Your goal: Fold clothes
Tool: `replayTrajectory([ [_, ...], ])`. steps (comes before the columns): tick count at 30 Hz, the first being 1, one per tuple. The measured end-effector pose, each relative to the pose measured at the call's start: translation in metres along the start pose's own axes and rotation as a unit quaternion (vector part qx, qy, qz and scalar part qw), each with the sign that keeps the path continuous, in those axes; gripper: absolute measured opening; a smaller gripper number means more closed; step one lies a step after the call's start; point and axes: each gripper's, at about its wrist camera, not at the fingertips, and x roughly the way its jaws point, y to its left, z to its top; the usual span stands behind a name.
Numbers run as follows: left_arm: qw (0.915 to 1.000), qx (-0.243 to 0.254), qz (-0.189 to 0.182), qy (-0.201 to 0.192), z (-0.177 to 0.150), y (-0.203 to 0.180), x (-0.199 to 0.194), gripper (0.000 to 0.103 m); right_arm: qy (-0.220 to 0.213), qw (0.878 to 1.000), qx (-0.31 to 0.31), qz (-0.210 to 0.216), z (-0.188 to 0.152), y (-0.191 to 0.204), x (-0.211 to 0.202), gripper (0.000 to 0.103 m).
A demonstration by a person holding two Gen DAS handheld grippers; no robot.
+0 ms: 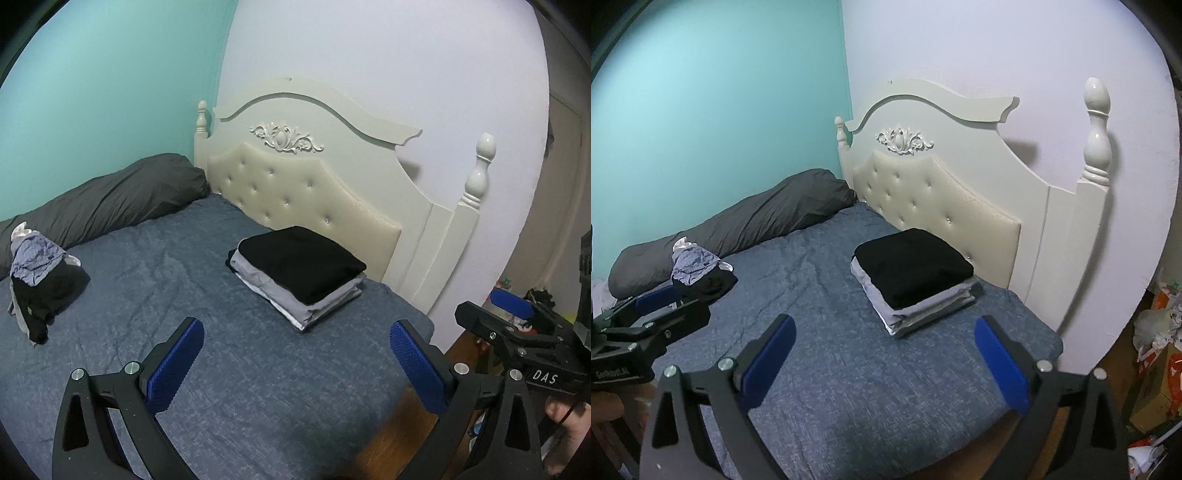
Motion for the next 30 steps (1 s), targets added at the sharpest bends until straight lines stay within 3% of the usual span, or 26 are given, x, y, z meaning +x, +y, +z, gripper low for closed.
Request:
replayTrajectory([
  [30, 0.9997, 0.007, 0.017, -0.016, -0.027, 0.001, -0.062, 0.103, 0.002, 1.0, -0.013, 0.01, -0.03, 0.015, -0.046, 0.099],
])
